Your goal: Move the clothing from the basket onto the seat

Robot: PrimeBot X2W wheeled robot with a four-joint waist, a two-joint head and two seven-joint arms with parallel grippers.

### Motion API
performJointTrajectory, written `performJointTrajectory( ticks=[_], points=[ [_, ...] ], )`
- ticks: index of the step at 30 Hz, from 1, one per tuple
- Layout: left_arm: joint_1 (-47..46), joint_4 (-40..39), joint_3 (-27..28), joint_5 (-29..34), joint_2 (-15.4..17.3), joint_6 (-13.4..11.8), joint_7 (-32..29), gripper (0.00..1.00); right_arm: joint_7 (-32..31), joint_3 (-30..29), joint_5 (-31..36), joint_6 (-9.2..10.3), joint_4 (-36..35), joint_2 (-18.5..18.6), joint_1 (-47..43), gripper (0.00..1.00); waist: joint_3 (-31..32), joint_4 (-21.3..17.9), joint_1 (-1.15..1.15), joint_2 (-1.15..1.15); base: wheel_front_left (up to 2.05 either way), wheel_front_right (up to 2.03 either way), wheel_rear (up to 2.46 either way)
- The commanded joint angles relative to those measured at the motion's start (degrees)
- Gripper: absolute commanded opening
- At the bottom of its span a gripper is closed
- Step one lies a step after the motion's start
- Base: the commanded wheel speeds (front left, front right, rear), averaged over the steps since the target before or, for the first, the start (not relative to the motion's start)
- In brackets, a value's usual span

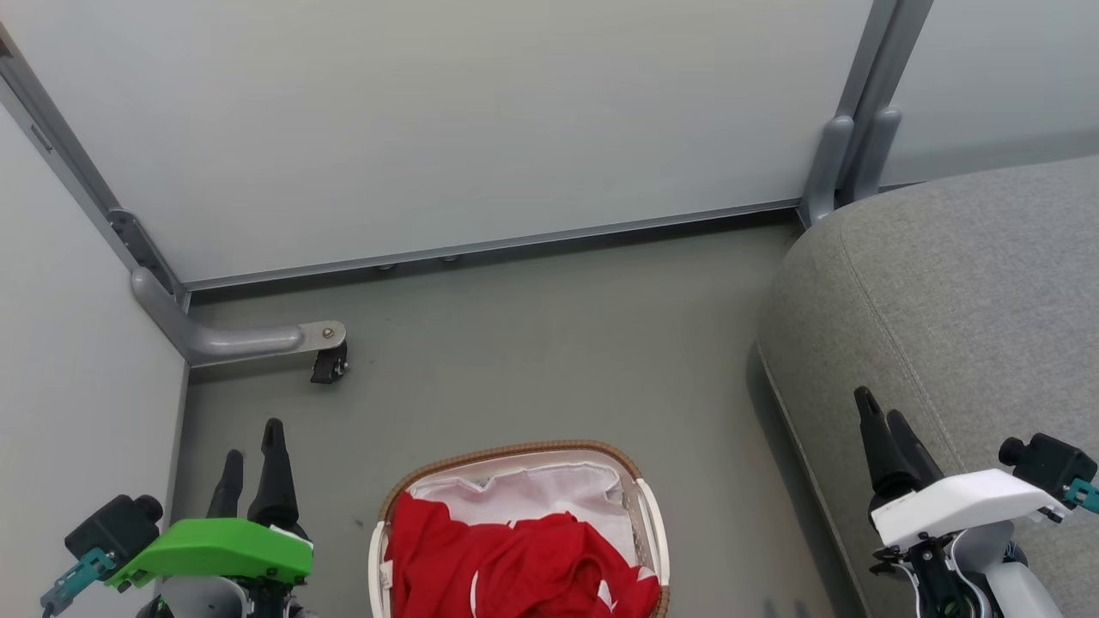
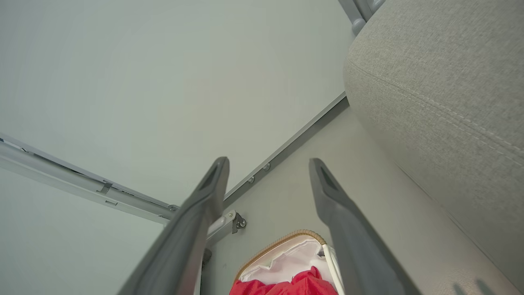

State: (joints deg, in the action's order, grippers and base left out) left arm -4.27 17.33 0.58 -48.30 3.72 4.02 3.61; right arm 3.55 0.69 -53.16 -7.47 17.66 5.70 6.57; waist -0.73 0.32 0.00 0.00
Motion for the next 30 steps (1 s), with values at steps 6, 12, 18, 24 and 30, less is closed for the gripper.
performJointTrajectory(
  ticks=[6,12,18,24,30],
  points=[
    [-1.85,-1.33,-1.99,6.46,1.52,-0.92,1.56,1.00,1.62,0.67,5.99,-0.02,-0.50,0.88,1.49,1.00,0.01,0.17,0.00,0.00,0.00,0.00,0.00],
    [-1.53,-1.94,-3.43,10.67,2.45,-1.16,2.59,1.00,2.66,1.23,10.41,-0.02,-0.02,0.98,1.35,1.00,0.02,0.23,0.00,0.00,0.00,0.00,0.00],
    [-1.39,-1.37,-4.55,14.72,3.04,-2.22,3.62,1.00,3.63,1.64,14.54,-0.02,0.73,1.08,1.49,1.00,0.06,0.31,0.00,0.00,0.00,0.00,0.00],
    [-1.31,-1.13,-5.08,18.24,3.42,-2.97,4.54,1.00,4.61,2.23,18.15,-0.02,1.00,1.37,1.63,1.00,0.04,0.43,0.00,0.00,0.00,0.00,0.00],
    [-0.79,-0.91,-5.86,22.05,3.84,-3.45,5.39,1.00,5.45,3.01,21.50,-0.02,1.46,1.63,1.72,1.00,-0.02,0.46,0.00,0.00,0.00,0.00,0.00]
  ],
)
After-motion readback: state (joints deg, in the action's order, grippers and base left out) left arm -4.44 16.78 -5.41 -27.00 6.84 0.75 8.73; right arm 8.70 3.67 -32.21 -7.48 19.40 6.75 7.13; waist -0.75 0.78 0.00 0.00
